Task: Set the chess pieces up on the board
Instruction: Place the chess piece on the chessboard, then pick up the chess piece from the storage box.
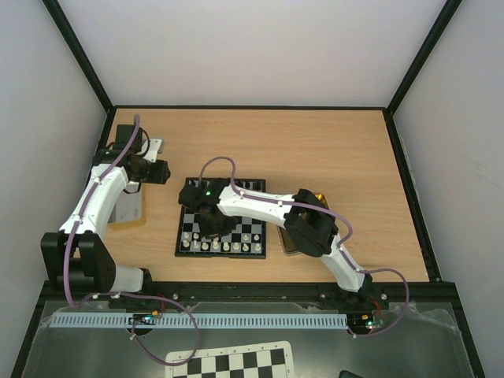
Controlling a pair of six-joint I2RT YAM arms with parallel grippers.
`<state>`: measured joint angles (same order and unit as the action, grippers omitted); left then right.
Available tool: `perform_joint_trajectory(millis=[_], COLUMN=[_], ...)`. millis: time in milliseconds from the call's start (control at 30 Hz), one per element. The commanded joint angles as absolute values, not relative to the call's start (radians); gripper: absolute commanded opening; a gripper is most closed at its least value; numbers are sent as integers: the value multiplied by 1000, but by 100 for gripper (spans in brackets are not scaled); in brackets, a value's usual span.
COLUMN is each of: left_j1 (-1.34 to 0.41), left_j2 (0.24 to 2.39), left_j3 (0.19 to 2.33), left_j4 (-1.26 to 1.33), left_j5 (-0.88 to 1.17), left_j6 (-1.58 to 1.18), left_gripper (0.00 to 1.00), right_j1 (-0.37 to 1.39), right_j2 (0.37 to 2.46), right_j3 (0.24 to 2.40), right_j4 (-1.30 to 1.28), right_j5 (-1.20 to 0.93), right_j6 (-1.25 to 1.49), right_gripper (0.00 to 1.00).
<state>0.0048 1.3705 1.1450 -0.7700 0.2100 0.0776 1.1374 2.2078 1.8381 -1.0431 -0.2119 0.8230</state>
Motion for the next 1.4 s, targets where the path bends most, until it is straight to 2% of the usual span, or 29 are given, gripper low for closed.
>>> perform_joint_trajectory(millis=[0, 367, 1367], left_j1=[2, 1, 2], left_j2=[1363, 1356, 1372], left_j3=[1149, 1149, 1151], left_j4=[-779, -782, -782], left_j5=[221, 218, 224], left_j6=[72, 74, 75], left_gripper=[47, 47, 46], right_j1=[1136, 1125, 1043], right_j2=[2202, 2192, 2151], right_j3=[1824, 1830, 1815], right_j4=[-1052, -1055, -1023], right_j5=[-204, -181, -162], right_j6=[833, 835, 840], right_gripper=[16, 25, 24])
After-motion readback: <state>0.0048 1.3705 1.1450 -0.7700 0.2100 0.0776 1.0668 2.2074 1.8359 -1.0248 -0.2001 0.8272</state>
